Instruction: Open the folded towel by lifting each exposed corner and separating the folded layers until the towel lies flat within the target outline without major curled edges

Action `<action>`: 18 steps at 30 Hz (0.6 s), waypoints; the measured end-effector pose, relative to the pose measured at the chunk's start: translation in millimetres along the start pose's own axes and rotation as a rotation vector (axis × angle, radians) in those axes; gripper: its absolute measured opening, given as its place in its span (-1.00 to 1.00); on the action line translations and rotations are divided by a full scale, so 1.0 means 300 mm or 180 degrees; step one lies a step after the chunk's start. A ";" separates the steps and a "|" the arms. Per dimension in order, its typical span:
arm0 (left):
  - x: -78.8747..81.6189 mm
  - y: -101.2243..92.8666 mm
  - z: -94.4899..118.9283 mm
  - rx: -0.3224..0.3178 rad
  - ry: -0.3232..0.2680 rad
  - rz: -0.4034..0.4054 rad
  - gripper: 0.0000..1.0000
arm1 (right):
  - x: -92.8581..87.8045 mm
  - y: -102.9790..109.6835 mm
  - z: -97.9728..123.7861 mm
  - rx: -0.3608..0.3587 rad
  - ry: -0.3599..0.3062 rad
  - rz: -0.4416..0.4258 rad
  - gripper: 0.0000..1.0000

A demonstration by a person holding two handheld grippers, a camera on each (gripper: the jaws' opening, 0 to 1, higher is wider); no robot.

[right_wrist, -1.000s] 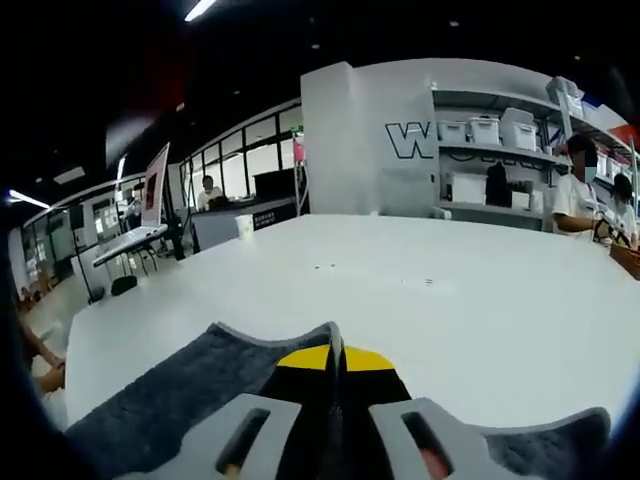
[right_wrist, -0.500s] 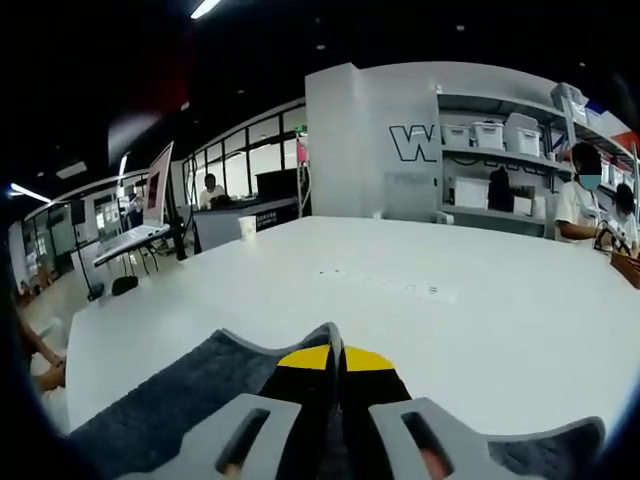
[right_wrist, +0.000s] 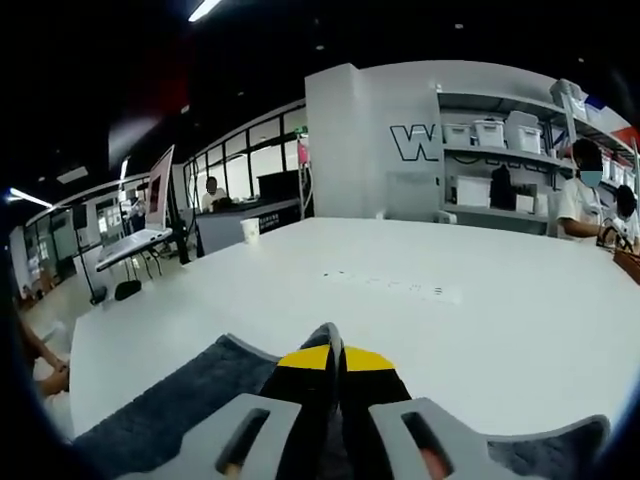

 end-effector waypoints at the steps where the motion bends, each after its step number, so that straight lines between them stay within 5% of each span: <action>1: 0.002 0.004 0.002 -0.0003 -0.0007 0.0002 -0.97 | 0.000 -0.001 -0.001 0.0007 0.0001 -0.0014 -1.00; 18: 0.020 -0.011 0.011 -0.0029 0.0015 -0.0042 -0.97 | -0.007 0.016 0.009 0.0103 -0.0025 -0.0112 -1.00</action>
Point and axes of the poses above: the point that each gripper's makers call its tool centre point, and the gripper's own axes: z roughly backward along the fingers, y roughly to its left, x roughly out of its top, the point moved 8 cm from there along z, roughly backward along the fingers, and after that the axes turned 12 degrees about y, right-handed, at the moved point
